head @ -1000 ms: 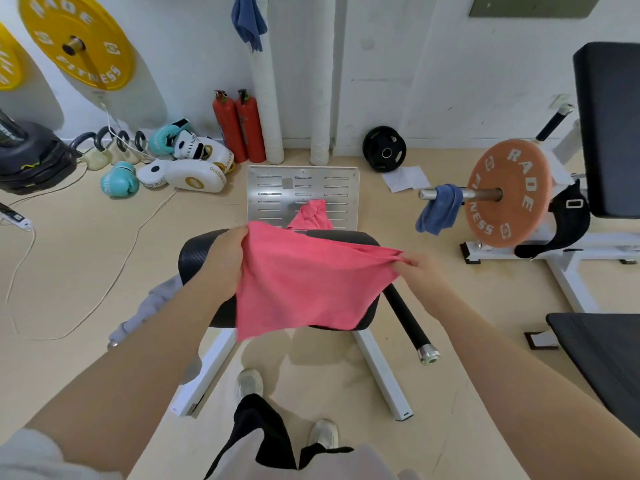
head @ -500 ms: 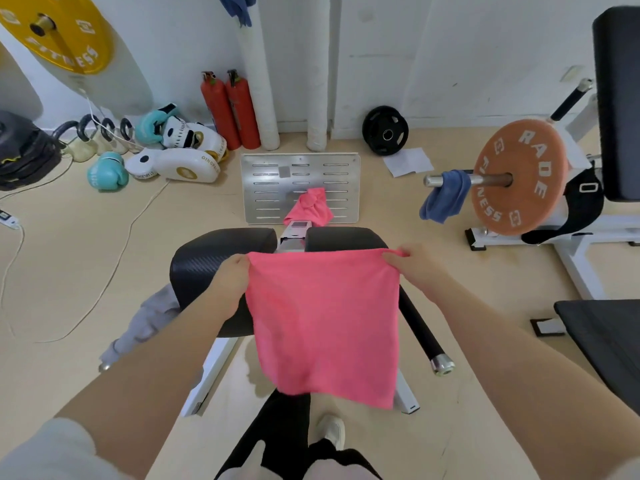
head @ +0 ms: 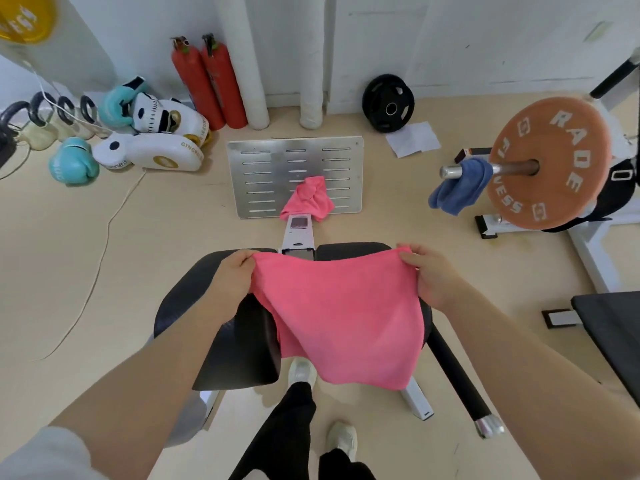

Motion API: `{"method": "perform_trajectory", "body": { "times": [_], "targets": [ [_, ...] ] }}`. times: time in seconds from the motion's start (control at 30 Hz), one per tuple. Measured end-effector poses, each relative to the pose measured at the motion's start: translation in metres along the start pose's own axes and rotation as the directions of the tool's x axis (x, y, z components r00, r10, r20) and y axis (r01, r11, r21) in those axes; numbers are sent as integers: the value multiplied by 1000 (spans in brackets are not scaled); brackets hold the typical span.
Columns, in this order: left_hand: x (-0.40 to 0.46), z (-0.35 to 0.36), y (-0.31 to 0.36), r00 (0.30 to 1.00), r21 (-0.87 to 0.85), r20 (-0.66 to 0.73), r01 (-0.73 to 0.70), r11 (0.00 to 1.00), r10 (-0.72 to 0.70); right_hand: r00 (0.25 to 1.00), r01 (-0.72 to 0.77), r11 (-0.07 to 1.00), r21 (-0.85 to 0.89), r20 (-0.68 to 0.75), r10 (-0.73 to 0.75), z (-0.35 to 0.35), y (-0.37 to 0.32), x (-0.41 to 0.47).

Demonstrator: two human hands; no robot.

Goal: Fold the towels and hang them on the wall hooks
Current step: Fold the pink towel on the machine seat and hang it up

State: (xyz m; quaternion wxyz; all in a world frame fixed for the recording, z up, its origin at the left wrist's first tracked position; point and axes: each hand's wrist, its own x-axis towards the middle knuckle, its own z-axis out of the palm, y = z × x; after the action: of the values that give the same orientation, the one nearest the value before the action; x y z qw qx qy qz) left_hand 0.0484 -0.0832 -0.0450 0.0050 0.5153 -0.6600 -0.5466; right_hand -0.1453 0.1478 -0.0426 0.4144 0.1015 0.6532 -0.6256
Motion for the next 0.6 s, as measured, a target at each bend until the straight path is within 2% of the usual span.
{"method": "perform_trajectory", "body": {
  "times": [0.07, 0.13, 0.2, 0.3, 0.37, 0.53, 0.6],
  "targets": [
    [13, 5, -2, 999, 8, 45, 5, 1000, -6, 988, 46, 999, -13, -148, -48, 2, 0, 14],
    [23, 13, -3, 999, 32, 42, -7, 999, 5, 925, 108, 990, -95, -355, -135, 2, 3, 28],
    [31, 21, 0, 1000, 41, 8, 2, 999, -3, 900, 96, 982, -161, -408, -155, 3, 8, 37],
    [41, 27, 2, 997, -1, -19, 80, 997, -80, 928, -72, 943, -326, -368, -57, 4, 12, 45],
    [43, 30, 4, 993, -43, 2, 115, 992, -115, 950, -109, 881, -461, -310, -45, 3, 11, 47],
    [37, 34, 14, 977, -75, 137, 177, 981, -166, 987, 16, 874, -485, -130, -90, 9, -1, 30],
    [33, 30, 11, 981, -36, 182, 81, 996, -73, 990, 68, 887, -457, -83, -118, 9, -6, 21]
  ]
}}
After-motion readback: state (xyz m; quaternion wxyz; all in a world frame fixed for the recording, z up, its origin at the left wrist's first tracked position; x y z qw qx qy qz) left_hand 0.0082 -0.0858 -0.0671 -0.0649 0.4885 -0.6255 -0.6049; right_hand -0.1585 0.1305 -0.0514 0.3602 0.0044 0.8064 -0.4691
